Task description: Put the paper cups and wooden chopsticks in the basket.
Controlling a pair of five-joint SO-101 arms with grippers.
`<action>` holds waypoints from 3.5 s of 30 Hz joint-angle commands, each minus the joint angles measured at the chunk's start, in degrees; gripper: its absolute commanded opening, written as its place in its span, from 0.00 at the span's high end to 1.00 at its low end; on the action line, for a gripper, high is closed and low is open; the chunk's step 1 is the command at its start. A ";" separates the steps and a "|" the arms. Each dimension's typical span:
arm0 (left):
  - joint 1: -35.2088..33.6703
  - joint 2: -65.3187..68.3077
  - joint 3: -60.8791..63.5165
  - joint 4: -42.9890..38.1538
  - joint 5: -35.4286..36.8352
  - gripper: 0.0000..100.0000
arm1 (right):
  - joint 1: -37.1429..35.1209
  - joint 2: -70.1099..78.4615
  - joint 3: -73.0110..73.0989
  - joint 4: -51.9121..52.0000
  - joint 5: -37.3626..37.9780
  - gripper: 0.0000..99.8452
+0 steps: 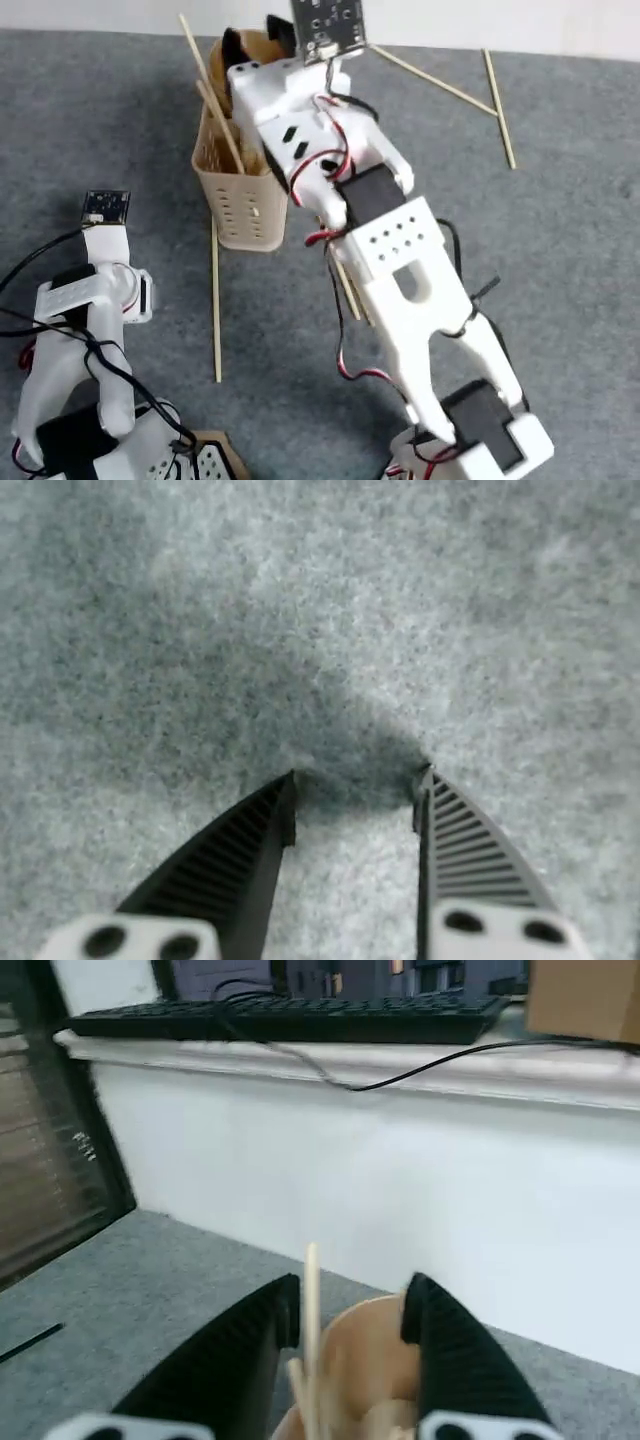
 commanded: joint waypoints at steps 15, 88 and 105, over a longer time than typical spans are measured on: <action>0.75 0.04 0.13 -1.14 0.62 0.78 | 19.38 -7.60 12.09 39.43 25.76 0.80; 0.75 0.04 0.13 -1.23 0.53 0.78 | 18.95 1.98 34.51 9.27 27.08 0.99; 0.75 0.04 0.13 -1.23 0.53 0.78 | 9.36 -8.22 -2.15 4.53 8.70 0.99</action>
